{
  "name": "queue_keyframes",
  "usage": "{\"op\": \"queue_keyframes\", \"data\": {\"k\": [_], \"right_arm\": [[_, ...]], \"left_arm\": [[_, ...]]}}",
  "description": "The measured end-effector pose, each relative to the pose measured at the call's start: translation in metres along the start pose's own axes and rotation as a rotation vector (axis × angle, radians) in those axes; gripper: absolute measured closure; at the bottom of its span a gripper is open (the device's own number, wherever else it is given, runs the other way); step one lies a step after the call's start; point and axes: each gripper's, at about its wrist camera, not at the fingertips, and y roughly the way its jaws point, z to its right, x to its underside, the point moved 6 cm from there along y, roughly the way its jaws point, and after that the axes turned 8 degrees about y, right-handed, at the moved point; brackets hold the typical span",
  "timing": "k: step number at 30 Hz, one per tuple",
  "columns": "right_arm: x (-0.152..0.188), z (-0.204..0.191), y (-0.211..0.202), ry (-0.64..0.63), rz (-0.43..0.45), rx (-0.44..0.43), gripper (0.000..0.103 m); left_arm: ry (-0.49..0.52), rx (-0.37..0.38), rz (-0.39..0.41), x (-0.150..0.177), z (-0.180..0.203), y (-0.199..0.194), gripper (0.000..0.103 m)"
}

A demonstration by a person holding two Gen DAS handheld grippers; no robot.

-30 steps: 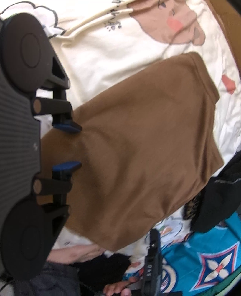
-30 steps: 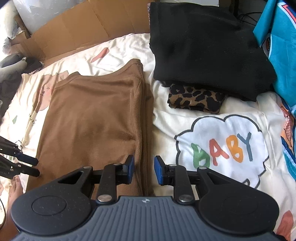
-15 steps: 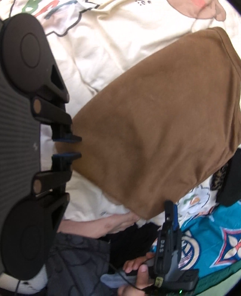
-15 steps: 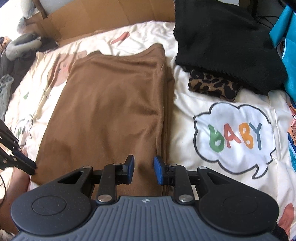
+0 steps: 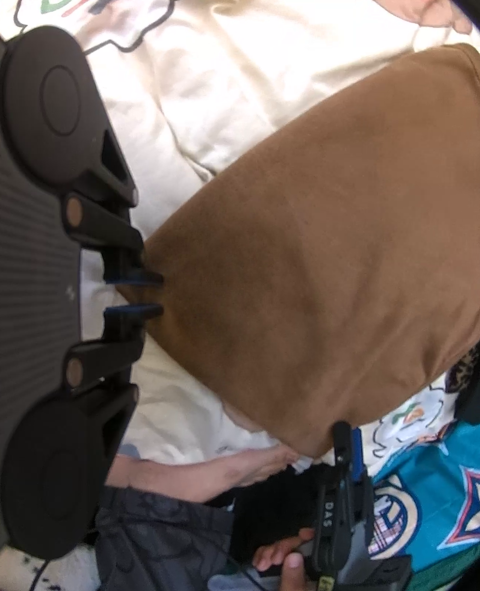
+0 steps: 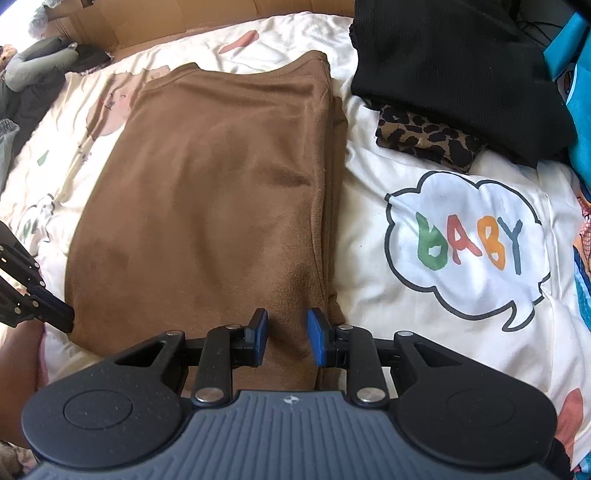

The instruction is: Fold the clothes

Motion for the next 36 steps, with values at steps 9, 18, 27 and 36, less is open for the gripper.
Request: {"op": "queue_keyframes", "data": {"k": [9,18,27,36], "right_arm": [[0.012,0.019,0.009,0.046,-0.054,0.021,0.065],[0.019,0.016,0.007,0.046,-0.091,-0.036,0.091],[0.015,0.021,0.006,0.049,-0.087,-0.024,0.069],[0.001,0.031,-0.005,0.079,-0.022,-0.011,0.068]], "left_arm": [[-0.005,0.011,-0.038,0.007,0.002,-0.007,0.095],[-0.046,0.044,0.07,-0.006,-0.002,-0.046,0.084],[-0.188,-0.08,0.216,-0.031,-0.05,-0.074,0.076],[-0.22,-0.132,0.258,-0.042,-0.066,-0.08,0.071]]}}
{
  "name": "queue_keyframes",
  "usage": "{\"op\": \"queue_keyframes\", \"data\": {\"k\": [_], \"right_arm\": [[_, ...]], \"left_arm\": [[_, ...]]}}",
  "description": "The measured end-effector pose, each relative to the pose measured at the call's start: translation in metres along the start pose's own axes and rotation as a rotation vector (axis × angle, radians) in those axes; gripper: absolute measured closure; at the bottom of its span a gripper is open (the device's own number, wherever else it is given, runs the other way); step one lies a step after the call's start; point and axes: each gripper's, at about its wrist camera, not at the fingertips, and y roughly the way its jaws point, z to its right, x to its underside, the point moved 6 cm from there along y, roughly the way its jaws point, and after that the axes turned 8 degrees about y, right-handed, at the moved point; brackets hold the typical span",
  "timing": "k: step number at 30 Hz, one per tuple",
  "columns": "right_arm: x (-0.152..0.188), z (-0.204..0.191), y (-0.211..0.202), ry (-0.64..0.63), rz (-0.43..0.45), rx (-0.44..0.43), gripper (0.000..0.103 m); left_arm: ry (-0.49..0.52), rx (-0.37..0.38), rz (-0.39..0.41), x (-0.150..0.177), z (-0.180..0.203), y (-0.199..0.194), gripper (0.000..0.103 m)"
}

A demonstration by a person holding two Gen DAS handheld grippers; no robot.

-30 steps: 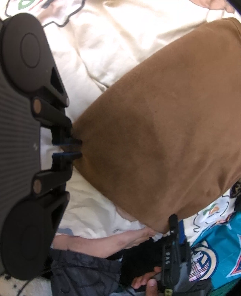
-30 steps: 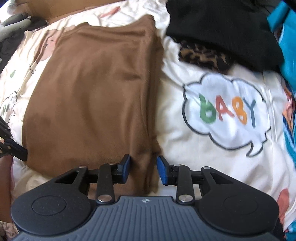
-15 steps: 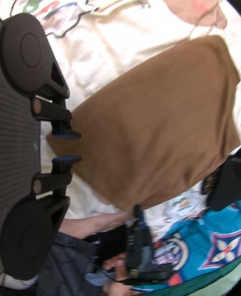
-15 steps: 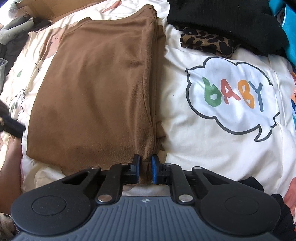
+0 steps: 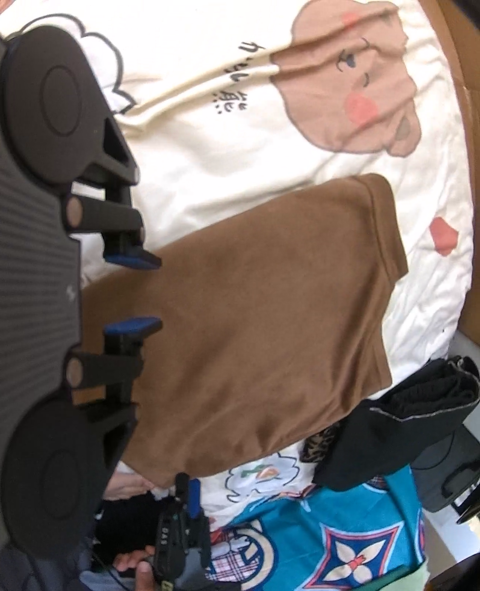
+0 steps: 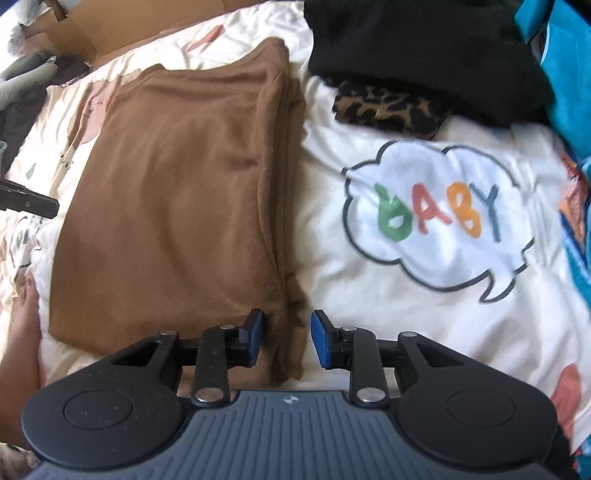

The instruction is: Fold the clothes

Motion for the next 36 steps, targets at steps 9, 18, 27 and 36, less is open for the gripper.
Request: {"op": "queue_keyframes", "data": {"k": [9,18,27,36], "right_arm": [[-0.031,-0.002,-0.005,0.061,0.075,-0.075,0.066],[-0.088,-0.009,0.008,0.064,0.181,-0.111,0.057],[-0.104,-0.004,0.032,0.134,0.161,-0.127,0.057],[-0.118,-0.004,0.044,0.153,0.164,-0.153,0.055]], "left_arm": [[-0.045,-0.069,0.066,-0.013,-0.015,-0.001,0.065],[-0.098,-0.12,0.134,-0.04,-0.041,0.002,0.06],[-0.134,-0.13,0.148,-0.05,-0.05,0.01,0.054],[-0.246,-0.061,0.161,-0.043,-0.065,0.021,0.054]]}}
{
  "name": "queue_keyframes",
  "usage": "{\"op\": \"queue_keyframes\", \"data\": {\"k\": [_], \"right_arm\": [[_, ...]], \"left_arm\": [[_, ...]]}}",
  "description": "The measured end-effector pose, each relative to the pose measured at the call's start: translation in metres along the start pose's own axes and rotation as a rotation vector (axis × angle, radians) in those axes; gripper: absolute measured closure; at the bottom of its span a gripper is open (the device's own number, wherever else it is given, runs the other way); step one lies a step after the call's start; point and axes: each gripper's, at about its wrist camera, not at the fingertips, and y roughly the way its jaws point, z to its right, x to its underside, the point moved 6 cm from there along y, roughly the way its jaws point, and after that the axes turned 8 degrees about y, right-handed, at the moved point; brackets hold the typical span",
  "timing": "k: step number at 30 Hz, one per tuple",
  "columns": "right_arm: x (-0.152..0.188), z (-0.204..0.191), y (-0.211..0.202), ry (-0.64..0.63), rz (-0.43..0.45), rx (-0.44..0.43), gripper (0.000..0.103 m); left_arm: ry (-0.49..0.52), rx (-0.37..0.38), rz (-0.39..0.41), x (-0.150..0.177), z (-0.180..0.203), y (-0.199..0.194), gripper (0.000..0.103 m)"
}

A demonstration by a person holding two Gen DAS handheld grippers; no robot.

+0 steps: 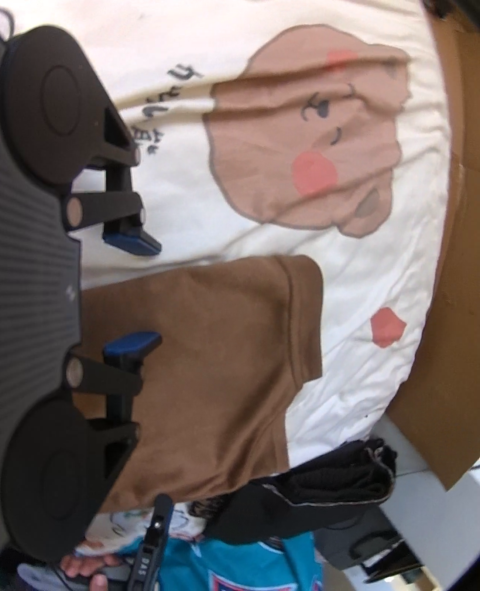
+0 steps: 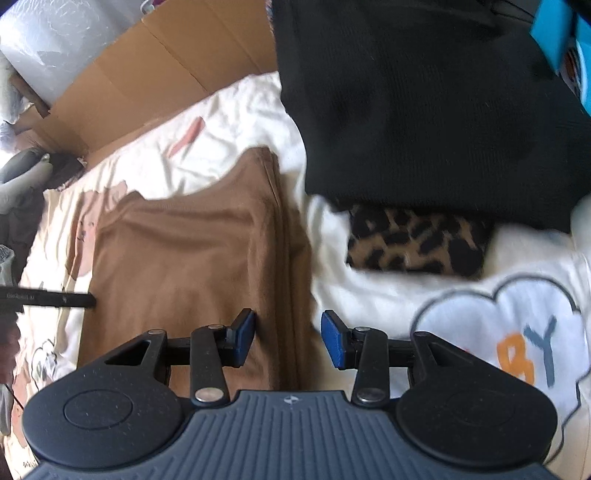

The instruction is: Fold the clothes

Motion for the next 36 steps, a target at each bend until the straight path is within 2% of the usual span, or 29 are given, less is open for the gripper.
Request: {"op": "queue_keyframes", "data": {"k": [10,15,16,19,26,30,36], "right_arm": [[-0.027,0.005,0.027,0.082,0.008,-0.048,0.055],[-0.03,0.013,0.041,0.139,-0.009,-0.063,0.05],[-0.031,0.012,0.041,0.142,-0.005,-0.069,0.051],[-0.032,0.006,0.038,0.134,-0.006,-0.105,0.071],[-0.034,-0.003,0.024,0.097,0.024,-0.163,0.07],[-0.036,0.005,0.038,0.131,0.006,-0.168,0.07],[-0.04,0.008,0.059,0.201,-0.024,-0.226,0.068]], "left_arm": [[-0.037,0.054,0.005,-0.002,0.001,0.005,0.054],[-0.056,0.067,0.003,-0.001,-0.002,0.005,0.054],[-0.056,0.068,0.003,-0.001,-0.002,0.005,0.054],[-0.046,0.064,0.005,-0.001,-0.001,0.005,0.054],[-0.07,0.076,0.01,-0.001,-0.006,0.005,0.054],[-0.07,0.082,0.011,-0.001,-0.007,0.006,0.053],[-0.096,0.111,0.025,-0.003,-0.011,0.007,0.051]]}}
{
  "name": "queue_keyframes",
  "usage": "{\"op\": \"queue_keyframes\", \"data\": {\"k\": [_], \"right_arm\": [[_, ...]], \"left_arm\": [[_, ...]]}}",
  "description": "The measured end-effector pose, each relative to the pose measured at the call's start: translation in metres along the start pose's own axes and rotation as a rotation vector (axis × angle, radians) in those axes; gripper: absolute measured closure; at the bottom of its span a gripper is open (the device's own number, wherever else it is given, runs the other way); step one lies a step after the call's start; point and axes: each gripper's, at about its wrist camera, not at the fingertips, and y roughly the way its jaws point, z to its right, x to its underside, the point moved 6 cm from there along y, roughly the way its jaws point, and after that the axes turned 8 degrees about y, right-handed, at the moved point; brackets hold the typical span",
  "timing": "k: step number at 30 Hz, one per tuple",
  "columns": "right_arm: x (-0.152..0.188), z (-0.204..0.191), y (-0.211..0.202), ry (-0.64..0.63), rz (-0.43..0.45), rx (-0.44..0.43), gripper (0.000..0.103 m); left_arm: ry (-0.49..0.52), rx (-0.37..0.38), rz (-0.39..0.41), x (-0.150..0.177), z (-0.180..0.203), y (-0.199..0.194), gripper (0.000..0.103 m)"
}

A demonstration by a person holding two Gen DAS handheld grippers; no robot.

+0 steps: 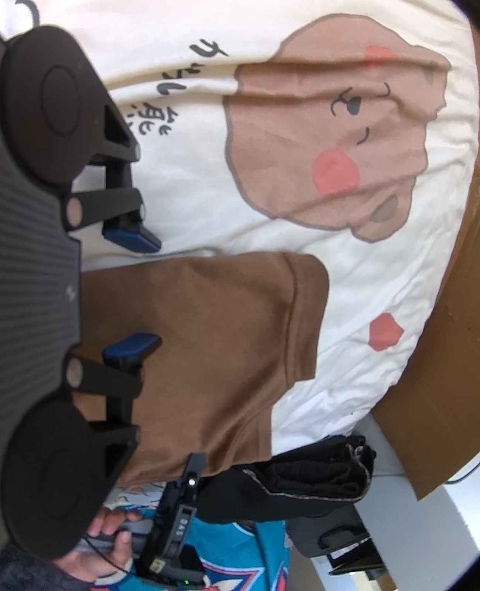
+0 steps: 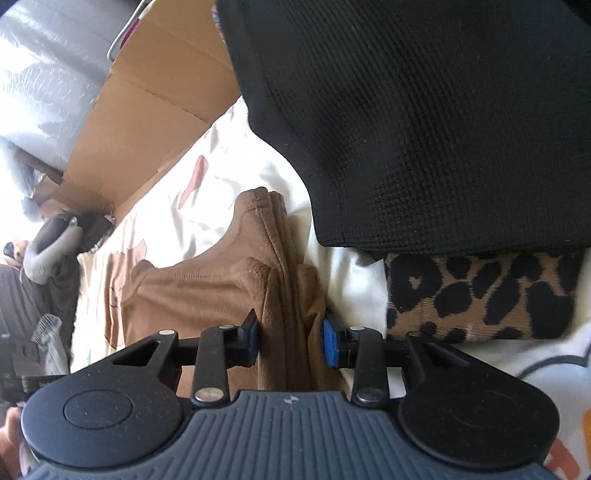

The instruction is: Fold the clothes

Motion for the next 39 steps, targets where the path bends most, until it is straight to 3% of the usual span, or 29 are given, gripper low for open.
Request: {"op": "queue_keyframes", "data": {"k": [2,4,7,15,19,24,27,31,34,36,39], "right_arm": [[-0.002,-0.001,0.001,0.004,-0.002,-0.01,0.068],[-0.002,-0.006,-0.002,-0.016,0.004,-0.023,0.082],[-0.001,-0.011,-0.01,-0.034,0.019,-0.061,0.085],[-0.002,-0.007,0.0,-0.012,0.009,-0.016,0.084],[-0.002,-0.009,0.007,0.017,0.013,0.006,0.079],[0.005,-0.015,0.013,0.019,0.035,0.031,0.081],[0.001,-0.013,0.008,0.031,0.04,0.024,0.082],[0.002,-0.012,0.006,0.037,0.051,0.015,0.083],[0.003,-0.012,0.003,0.074,0.058,0.001,0.084],[-0.001,-0.007,-0.001,0.096,0.045,0.018,0.084],[-0.007,-0.015,-0.001,0.09,0.036,0.027,0.083]], "left_arm": [[-0.026,0.014,0.011,-0.003,-0.003,0.001,0.051],[-0.041,0.025,0.022,-0.005,-0.005,0.001,0.051],[-0.045,0.03,0.039,-0.01,-0.006,0.002,0.051],[-0.021,0.001,0.079,-0.038,-0.011,0.009,0.051],[-0.053,0.031,0.033,-0.054,-0.013,0.018,0.051],[-0.262,0.006,0.033,-0.071,-0.022,0.015,0.063],[-0.243,-0.05,0.011,-0.077,-0.014,0.014,0.07],[-0.165,-0.109,-0.011,-0.078,0.001,0.013,0.072],[-0.125,-0.152,-0.03,-0.072,0.005,0.012,0.064],[-0.088,-0.164,-0.049,-0.066,0.011,0.012,0.052],[-0.057,-0.171,-0.09,-0.054,0.022,0.018,0.05]]}}
